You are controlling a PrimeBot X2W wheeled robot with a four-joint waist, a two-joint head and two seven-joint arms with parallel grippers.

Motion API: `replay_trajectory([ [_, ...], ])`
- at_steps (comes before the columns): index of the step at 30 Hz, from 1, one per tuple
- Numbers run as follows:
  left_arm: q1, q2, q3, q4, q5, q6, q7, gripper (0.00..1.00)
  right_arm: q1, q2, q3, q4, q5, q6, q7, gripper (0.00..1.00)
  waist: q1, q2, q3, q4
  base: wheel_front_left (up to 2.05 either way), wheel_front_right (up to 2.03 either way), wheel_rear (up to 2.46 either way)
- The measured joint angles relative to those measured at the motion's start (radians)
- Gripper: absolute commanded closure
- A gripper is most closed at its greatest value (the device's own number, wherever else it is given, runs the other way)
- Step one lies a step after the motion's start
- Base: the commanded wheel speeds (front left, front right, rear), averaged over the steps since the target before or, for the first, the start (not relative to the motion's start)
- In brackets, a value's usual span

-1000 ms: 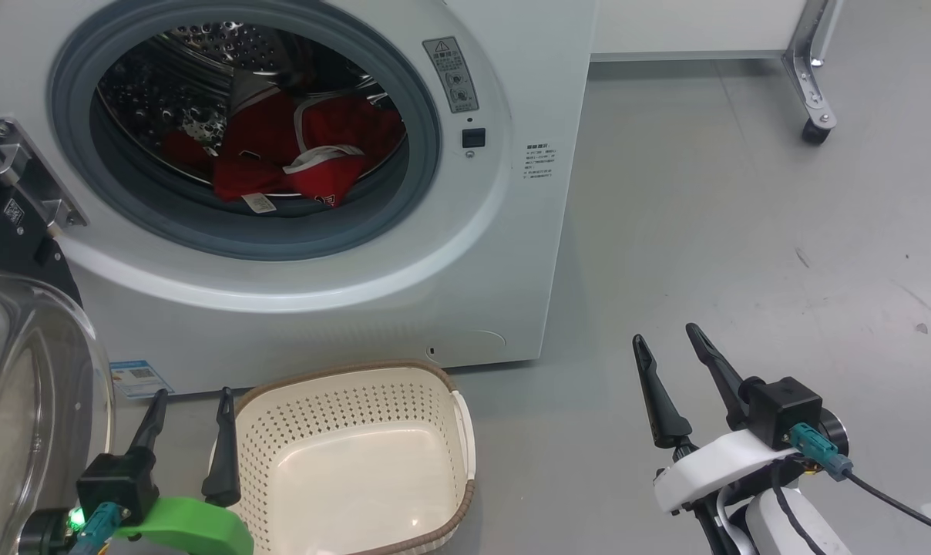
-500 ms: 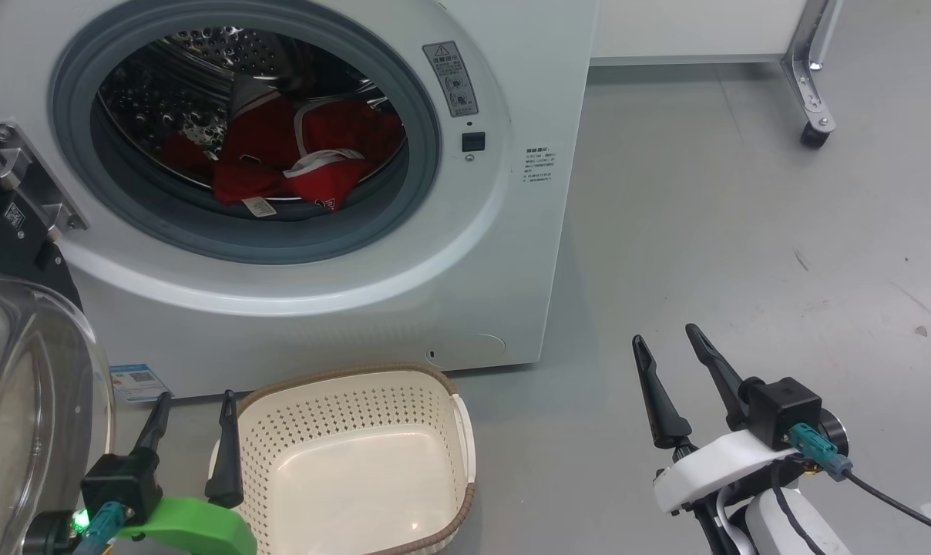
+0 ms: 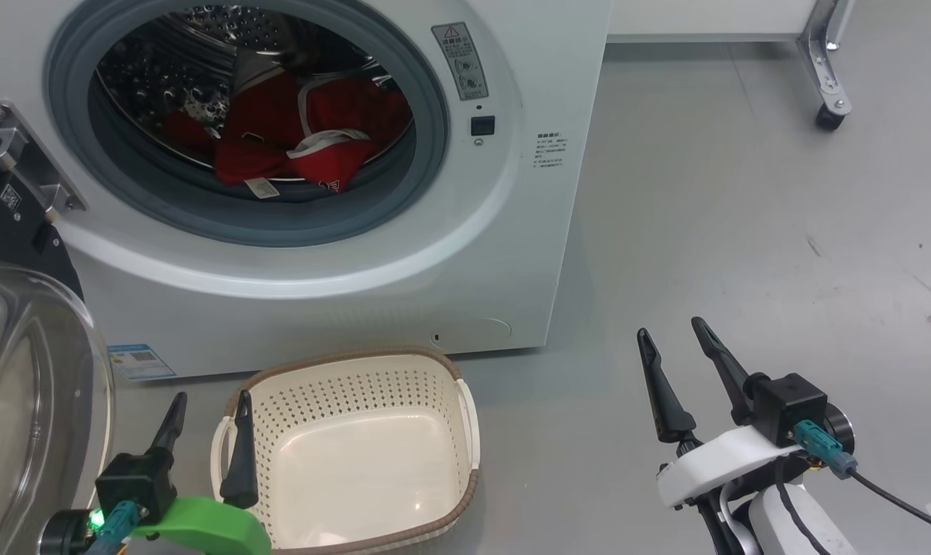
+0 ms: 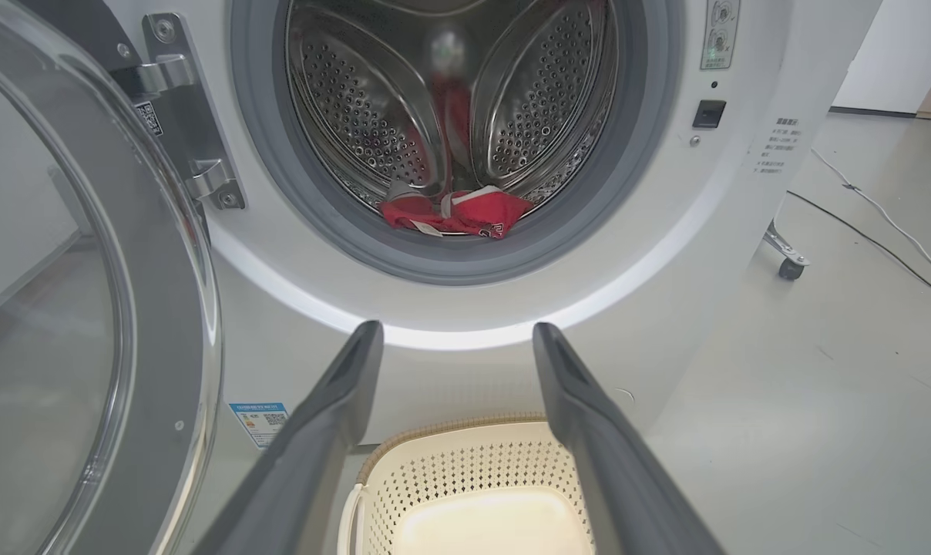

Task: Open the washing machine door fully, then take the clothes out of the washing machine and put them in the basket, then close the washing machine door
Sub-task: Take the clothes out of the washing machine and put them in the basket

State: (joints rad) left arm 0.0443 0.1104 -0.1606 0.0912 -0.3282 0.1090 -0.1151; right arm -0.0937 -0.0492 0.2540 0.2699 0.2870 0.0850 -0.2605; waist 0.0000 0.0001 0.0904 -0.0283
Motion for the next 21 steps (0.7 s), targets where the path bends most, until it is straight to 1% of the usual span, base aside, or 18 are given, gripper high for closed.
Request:
replay_trajectory([
  [7,-0.006,-0.009,0.0,0.006,-0.02,0.0,0.001,0.0,-0.013,0.0,0.003,-0.012,-0.019,0.0,0.0,0.0,0.0,0.0,0.05,0.006,0.0,0.0,0.0],
  [10,-0.054,-0.017,-0.005,0.037,-0.032,-0.002,0.014,0.0,-0.041,0.0,0.007,-0.027,-0.027,0.0,0.0,0.0,0.0,0.0,0.087,0.005,0.0,0.0,0.0],
  [17,-0.2,-0.024,-0.011,0.102,-0.056,-0.033,0.047,0.0,-0.087,-0.001,0.019,-0.049,-0.027,0.0,0.0,0.0,0.0,0.0,0.166,-0.005,0.0,0.0,0.0],
  [21,-0.295,-0.024,-0.018,0.145,-0.062,-0.063,0.082,0.0,-0.124,-0.001,0.035,-0.061,-0.027,0.0,0.0,0.0,0.0,0.0,0.215,-0.016,0.0,0.0,0.0],
])
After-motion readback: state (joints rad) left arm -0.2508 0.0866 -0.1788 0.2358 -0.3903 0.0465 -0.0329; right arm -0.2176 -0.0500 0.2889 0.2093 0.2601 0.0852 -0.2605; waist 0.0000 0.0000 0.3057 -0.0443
